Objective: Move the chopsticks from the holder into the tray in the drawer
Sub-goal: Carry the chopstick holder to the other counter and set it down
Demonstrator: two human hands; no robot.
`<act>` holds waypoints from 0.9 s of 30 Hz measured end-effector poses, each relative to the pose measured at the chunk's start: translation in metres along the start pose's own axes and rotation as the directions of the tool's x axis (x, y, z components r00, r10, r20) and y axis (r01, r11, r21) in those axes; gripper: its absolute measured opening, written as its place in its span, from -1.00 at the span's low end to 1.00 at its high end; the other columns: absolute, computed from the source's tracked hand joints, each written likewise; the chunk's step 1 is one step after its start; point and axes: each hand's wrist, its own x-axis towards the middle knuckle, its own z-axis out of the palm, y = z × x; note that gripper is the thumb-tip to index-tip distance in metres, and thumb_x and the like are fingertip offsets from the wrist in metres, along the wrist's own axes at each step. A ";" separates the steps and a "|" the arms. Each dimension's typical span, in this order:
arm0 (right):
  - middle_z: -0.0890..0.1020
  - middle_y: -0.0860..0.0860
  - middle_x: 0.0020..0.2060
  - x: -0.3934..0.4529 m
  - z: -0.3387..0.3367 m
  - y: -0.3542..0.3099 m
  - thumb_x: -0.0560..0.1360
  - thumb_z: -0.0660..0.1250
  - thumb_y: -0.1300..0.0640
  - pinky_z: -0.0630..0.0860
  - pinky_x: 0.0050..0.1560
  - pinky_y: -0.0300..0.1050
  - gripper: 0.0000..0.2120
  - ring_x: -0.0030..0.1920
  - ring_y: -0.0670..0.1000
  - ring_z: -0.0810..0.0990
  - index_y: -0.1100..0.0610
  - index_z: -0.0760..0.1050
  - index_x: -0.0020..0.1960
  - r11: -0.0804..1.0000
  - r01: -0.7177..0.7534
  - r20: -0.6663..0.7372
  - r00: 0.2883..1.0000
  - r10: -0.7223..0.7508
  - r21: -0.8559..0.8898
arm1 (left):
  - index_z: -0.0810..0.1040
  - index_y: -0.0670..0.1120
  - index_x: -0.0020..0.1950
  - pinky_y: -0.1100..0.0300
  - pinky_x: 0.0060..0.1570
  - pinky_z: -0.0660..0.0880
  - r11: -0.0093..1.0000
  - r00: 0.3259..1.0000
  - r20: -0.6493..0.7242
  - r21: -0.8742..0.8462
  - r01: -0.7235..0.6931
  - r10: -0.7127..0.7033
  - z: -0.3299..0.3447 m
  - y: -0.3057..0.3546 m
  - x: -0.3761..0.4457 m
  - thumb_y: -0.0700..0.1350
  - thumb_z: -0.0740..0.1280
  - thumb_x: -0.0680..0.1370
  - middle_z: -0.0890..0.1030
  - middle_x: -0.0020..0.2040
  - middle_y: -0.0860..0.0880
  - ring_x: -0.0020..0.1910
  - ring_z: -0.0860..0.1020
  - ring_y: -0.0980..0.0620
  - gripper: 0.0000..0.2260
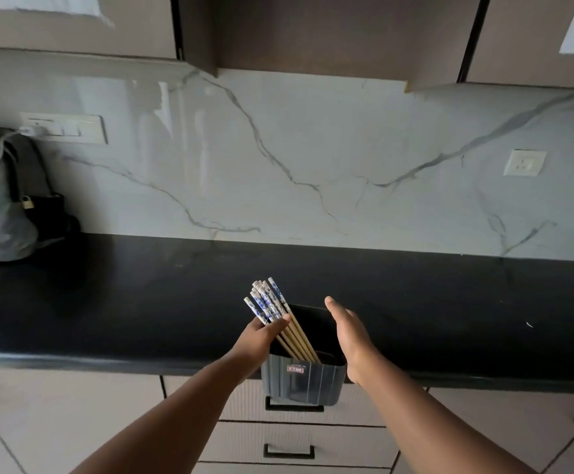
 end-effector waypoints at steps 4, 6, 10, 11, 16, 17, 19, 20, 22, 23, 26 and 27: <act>0.40 0.04 0.41 0.045 -0.007 0.002 0.53 0.25 -0.21 0.23 0.18 -0.04 -0.46 0.35 0.04 0.36 0.05 0.35 0.40 0.998 -0.053 -0.032 0.998 0.054 0.023 | 0.55 -0.16 0.22 0.20 0.07 0.48 0.999 1.000 0.003 0.008 0.031 -0.031 0.011 -0.011 0.046 -0.04 0.32 0.58 0.66 0.11 -0.12 0.09 0.61 -0.01 -0.72; 0.39 0.03 0.42 0.080 -0.012 0.006 0.54 0.25 -0.19 0.23 0.19 -0.02 -0.47 0.36 0.04 0.36 0.05 0.35 0.41 0.996 -0.081 -0.037 0.996 0.083 0.049 | 0.54 -0.14 0.22 0.23 0.03 0.45 1.000 1.000 -0.020 -0.005 0.013 -0.013 0.020 -0.017 0.078 -0.04 0.30 0.59 0.65 0.11 -0.10 0.11 0.60 0.01 -0.73; 0.38 0.04 0.43 0.137 -0.013 0.003 0.57 0.22 -0.11 0.21 0.16 -0.04 -0.55 0.40 0.05 0.35 0.05 0.36 0.40 0.994 -0.085 -0.033 0.996 0.088 0.074 | 0.55 -0.15 0.21 0.31 0.00 0.45 0.998 0.994 -0.113 -0.057 -0.007 0.000 0.025 -0.018 0.124 -0.09 0.29 0.59 0.66 0.09 -0.07 0.09 0.60 0.07 -0.76; 0.38 0.05 0.43 0.153 -0.012 0.000 0.59 0.20 -0.08 0.23 0.18 -0.05 -0.57 0.40 0.06 0.35 0.05 0.36 0.41 0.993 -0.094 -0.026 0.995 0.096 0.076 | 0.54 -0.13 0.20 0.34 -0.03 0.44 0.999 0.991 -0.133 -0.051 -0.010 0.003 0.025 -0.018 0.136 -0.09 0.29 0.59 0.66 0.08 -0.04 0.08 0.60 0.11 -0.78; 0.39 0.07 0.43 0.219 -0.002 -0.010 0.64 0.10 0.04 0.27 0.33 -0.03 -0.62 0.40 0.10 0.36 0.07 0.39 0.41 0.988 -0.138 -0.035 0.989 0.141 0.071 | 0.55 -0.09 0.17 0.36 -0.06 0.46 1.000 0.968 -0.248 -0.024 0.014 -0.020 0.016 -0.020 0.182 -0.08 0.30 0.59 0.68 0.03 0.01 0.01 0.63 0.18 -0.81; 0.39 0.08 0.43 0.228 0.000 -0.012 0.64 0.10 0.04 0.27 0.34 -0.02 -0.62 0.40 0.11 0.36 0.08 0.38 0.42 0.987 -0.147 -0.030 0.988 0.150 0.069 | 0.55 -0.08 0.17 0.37 -0.09 0.45 1.000 0.963 -0.269 -0.021 0.014 -0.019 0.015 -0.020 0.187 -0.07 0.31 0.59 0.68 0.04 0.02 0.00 0.62 0.20 -0.81; 0.38 0.09 0.44 0.242 0.003 -0.012 0.63 0.11 0.04 0.27 0.35 0.00 -0.62 0.41 0.12 0.36 0.09 0.38 0.42 0.985 -0.162 -0.009 0.987 0.163 0.065 | 0.56 -0.04 0.17 0.34 -0.05 0.44 1.000 0.952 -0.306 -0.005 0.007 -0.008 0.014 -0.023 0.192 -0.06 0.31 0.59 0.68 0.05 0.04 0.02 0.61 0.20 -0.82; 0.38 0.10 0.44 0.246 0.004 -0.012 0.63 0.12 0.03 0.27 0.35 0.01 -0.61 0.41 0.13 0.35 0.08 0.37 0.43 0.983 -0.169 0.001 0.986 0.169 0.068 | 0.56 -0.03 0.17 0.32 -0.02 0.43 1.000 0.949 -0.316 0.004 0.005 -0.003 0.014 -0.024 0.194 -0.06 0.31 0.59 0.67 0.05 0.04 0.04 0.61 0.19 -0.82; 0.38 0.10 0.44 0.251 0.007 -0.013 0.63 0.12 0.02 0.27 0.36 0.02 -0.61 0.42 0.14 0.35 0.08 0.37 0.43 0.981 -0.178 0.012 0.984 0.178 0.076 | 0.56 -0.05 0.19 0.27 0.05 0.44 1.000 0.947 -0.321 0.012 0.003 0.001 0.012 -0.023 0.196 -0.08 0.30 0.59 0.67 0.07 0.03 0.07 0.60 0.15 -0.81; 0.39 0.11 0.44 0.252 0.008 -0.013 0.63 0.12 0.02 0.28 0.35 0.03 -0.61 0.41 0.14 0.35 0.08 0.37 0.43 0.981 -0.179 0.014 0.984 0.178 0.074 | 0.55 -0.07 0.20 0.24 0.08 0.44 1.000 0.947 -0.322 0.018 0.004 0.002 0.011 -0.022 0.198 -0.08 0.29 0.60 0.67 0.08 0.01 0.09 0.60 0.12 -0.80; 0.42 0.12 0.41 0.251 0.008 -0.015 0.64 0.13 0.03 0.31 0.33 0.02 -0.63 0.39 0.14 0.38 0.09 0.39 0.41 0.987 -0.150 0.024 0.989 0.149 0.054 | 0.56 -0.04 0.17 0.25 0.08 0.42 0.999 0.949 -0.314 0.039 -0.001 0.013 0.008 -0.021 0.201 -0.04 0.29 0.59 0.66 0.09 0.02 0.12 0.58 0.12 -0.81; 0.42 0.12 0.41 0.249 0.007 -0.017 0.64 0.13 0.03 0.30 0.33 0.02 -0.63 0.39 0.14 0.38 0.10 0.39 0.41 0.988 -0.143 0.033 0.989 0.141 0.054 | 0.56 0.01 0.15 0.29 0.04 0.40 0.999 0.951 -0.308 0.037 -0.009 0.020 0.008 -0.022 0.201 0.00 0.29 0.59 0.65 0.09 0.06 0.12 0.57 0.17 -0.82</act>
